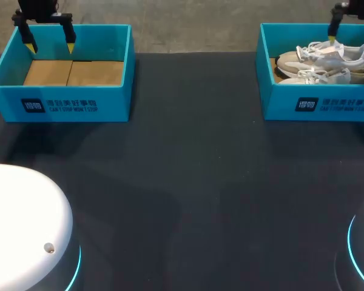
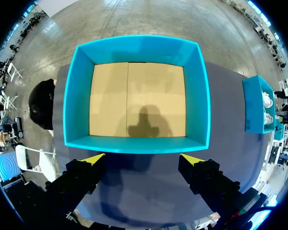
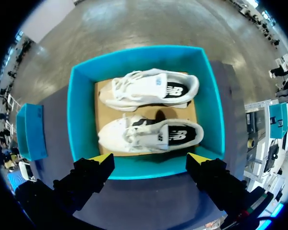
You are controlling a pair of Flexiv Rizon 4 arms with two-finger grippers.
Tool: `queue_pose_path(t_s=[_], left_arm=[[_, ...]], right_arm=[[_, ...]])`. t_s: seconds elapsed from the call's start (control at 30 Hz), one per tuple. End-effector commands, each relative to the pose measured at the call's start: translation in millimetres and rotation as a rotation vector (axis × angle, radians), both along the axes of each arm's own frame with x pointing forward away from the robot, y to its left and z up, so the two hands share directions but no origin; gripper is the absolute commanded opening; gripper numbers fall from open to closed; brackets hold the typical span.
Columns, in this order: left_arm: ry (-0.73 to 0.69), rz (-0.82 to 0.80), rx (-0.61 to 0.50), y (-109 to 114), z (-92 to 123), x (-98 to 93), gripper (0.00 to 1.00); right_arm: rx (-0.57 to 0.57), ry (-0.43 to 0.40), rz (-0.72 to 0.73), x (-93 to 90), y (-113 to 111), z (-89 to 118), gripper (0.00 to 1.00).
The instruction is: Take the shoe out of the shoebox, open the shoe tongue, remove and reinsert the insole, then place the shoe into the shoebox
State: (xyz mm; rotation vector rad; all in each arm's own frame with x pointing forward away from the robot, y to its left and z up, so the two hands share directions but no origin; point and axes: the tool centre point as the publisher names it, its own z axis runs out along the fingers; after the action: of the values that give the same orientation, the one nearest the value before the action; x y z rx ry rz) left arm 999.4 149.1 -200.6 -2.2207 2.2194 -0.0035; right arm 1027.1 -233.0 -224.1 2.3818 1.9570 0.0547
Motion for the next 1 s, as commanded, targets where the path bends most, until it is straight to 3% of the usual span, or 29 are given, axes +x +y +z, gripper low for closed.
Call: queue_pose_path(t_s=[0.03,0.4,1.0], left_arm=[[0.001,0.0,0.0,0.2,0.3,0.0,1.0],[0.001,0.0,0.0,0.2,0.3,0.0,1.0],[0.001,0.0,0.0,0.2,0.3,0.0,1.0]], right_arm=[[0.01,-0.023,0.012,-6.2,-19.6,-11.2,1.0],[-0.032,-0.023,-0.025,-4.3,-70.3,-51.2,1.0],[-0.111,-0.044,-0.057,-1.0,-96.1,-120.8,1.0]])
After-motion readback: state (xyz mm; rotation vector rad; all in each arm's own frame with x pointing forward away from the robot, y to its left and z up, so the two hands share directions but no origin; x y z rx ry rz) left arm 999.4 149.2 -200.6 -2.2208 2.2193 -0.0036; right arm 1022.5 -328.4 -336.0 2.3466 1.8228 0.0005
